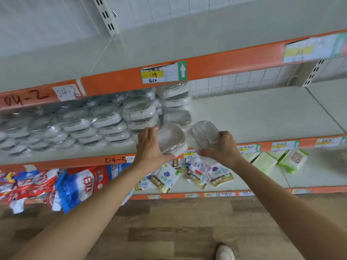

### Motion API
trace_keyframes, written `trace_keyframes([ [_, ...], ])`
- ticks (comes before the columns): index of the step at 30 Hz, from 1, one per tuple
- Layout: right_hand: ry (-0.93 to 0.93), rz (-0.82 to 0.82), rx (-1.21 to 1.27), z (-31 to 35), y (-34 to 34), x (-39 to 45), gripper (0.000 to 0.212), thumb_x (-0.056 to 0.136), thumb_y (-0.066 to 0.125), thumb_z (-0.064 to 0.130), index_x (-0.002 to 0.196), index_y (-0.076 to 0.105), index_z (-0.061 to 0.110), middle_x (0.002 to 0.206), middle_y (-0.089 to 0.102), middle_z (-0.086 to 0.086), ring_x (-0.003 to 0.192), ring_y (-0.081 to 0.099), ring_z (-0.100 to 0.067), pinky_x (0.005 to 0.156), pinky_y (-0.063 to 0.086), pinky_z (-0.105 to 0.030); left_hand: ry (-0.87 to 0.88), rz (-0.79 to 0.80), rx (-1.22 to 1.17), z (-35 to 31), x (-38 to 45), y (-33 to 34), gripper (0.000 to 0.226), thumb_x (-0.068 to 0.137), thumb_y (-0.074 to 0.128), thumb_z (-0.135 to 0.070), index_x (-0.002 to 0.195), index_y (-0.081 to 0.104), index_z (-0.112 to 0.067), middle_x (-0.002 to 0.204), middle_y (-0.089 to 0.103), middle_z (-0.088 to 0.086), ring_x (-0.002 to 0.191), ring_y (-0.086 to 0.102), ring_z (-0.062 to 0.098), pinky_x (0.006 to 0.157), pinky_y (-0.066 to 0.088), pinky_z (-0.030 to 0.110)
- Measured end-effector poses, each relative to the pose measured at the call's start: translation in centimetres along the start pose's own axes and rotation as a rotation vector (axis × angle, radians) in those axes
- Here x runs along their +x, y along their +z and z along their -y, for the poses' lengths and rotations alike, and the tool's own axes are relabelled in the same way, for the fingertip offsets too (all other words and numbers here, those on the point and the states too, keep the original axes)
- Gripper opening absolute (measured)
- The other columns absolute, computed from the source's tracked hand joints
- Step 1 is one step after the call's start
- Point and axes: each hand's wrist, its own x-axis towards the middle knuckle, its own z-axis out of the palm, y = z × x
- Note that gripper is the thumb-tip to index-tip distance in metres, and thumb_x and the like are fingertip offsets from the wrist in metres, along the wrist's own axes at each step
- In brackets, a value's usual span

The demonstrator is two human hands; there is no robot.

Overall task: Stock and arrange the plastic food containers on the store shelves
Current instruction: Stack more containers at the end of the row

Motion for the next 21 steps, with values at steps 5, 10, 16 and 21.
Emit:
trace_keyframes([
  [5, -0.062, 0.043, -0.009, 2.2, -1.2, -4.0, 0.101, 0.057, 0.084, 0.048, 0.132, 0.033, 0.005, 0.128, 0.040, -0.009, 0.120, 0.041, -0.028, 0.102, 0.039, -0.044, 0.012, -0.031, 0.014, 0.4, -3.5, -3.7, 0.088, 0.062, 0.082, -0.036, 0.133, 0.034, -0.012, 0.129, 0.034, 0.004, 0.121, 0.031, 0.024, 0.100, 0.037, 0.040],
  [10, -0.151, 0.044, -0.040, 6.3, -5.8, -7.6, 0.102, 0.055, 0.082, 0.054, 0.131, 0.034, 0.008, 0.128, 0.041, -0.005, 0.120, 0.043, -0.025, 0.101, 0.039, -0.047, 0.077, -0.056, -0.032, -0.7, -5.6, -9.1, 0.083, 0.064, 0.080, -0.039, 0.130, 0.036, -0.014, 0.126, 0.034, 0.000, 0.121, 0.030, 0.018, 0.095, 0.033, 0.028],
  [16, -0.207, 0.020, -0.083, 10.6, -12.2, -9.9, 0.088, 0.056, 0.084, 0.051, 0.121, 0.046, 0.006, 0.120, 0.052, -0.009, 0.103, 0.051, -0.020, 0.091, 0.045, -0.038, 0.177, -0.063, -0.070, -3.6, -6.1, -14.0, 0.091, 0.064, 0.080, -0.043, 0.137, 0.033, -0.019, 0.132, 0.035, -0.002, 0.126, 0.029, 0.016, 0.095, 0.028, 0.027],
  [21, -0.265, -0.078, -0.114, 12.7, -16.8, -11.5, 0.084, 0.062, 0.081, 0.050, 0.125, 0.042, 0.010, 0.120, 0.053, -0.002, 0.108, 0.053, -0.022, 0.091, 0.044, -0.039, 0.307, -0.201, -0.068, -6.2, -4.9, -16.6, 0.085, 0.060, 0.081, -0.044, 0.130, 0.040, -0.019, 0.127, 0.043, -0.002, 0.116, 0.039, 0.017, 0.095, 0.034, 0.031],
])
